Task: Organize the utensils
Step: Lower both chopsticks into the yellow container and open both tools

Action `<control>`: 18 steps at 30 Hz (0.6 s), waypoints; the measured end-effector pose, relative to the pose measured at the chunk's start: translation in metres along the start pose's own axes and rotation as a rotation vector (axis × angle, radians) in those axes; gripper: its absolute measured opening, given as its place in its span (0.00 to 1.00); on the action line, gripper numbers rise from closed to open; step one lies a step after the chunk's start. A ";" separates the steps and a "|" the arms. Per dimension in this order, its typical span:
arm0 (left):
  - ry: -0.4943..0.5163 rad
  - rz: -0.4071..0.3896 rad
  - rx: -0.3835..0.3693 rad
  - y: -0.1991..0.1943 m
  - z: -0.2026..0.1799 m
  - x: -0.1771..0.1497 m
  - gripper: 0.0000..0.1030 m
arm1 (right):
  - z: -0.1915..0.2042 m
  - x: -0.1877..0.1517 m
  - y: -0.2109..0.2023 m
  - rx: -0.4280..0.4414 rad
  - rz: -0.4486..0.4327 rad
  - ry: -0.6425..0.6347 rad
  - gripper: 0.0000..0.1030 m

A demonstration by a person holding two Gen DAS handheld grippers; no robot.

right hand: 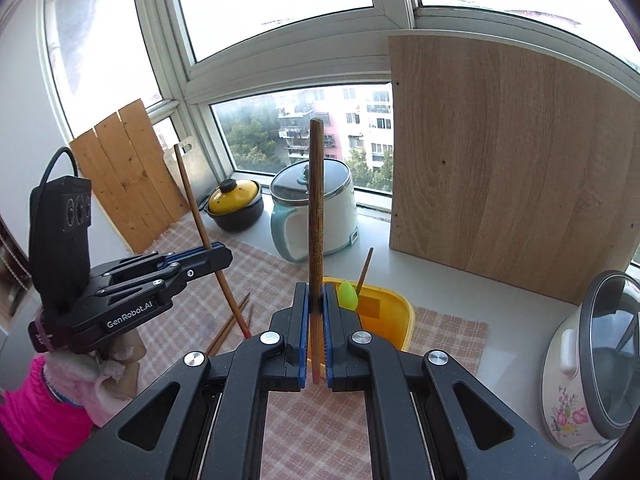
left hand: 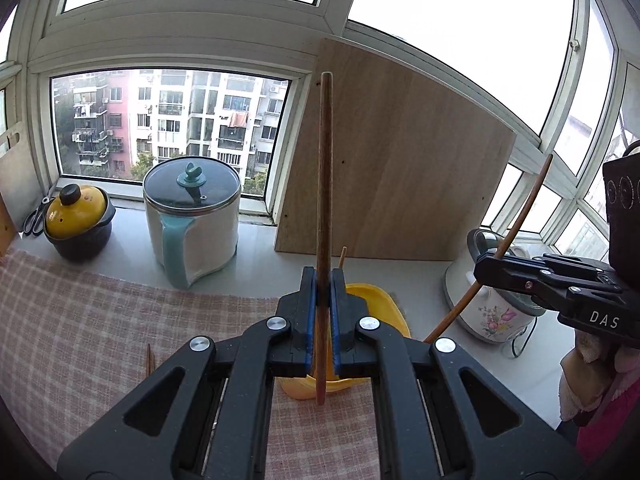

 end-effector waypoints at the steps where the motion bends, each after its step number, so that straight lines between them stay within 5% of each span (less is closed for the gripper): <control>1: -0.002 0.000 0.003 0.003 -0.001 0.003 0.04 | -0.002 0.001 0.000 -0.010 -0.002 0.000 0.04; 18: -0.005 0.052 0.045 0.049 -0.002 0.000 0.04 | -0.038 -0.005 0.032 -0.089 0.044 0.054 0.04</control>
Point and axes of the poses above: each gripper's, at about its wrist camera, not at the fingertips, and y roughly the way its jaws point, z to its left, x to its top, the point moved 1 cm from there along y, roughly the way its jaws point, and after that the axes turned 11 degrees about x, right-handed, at the moved point
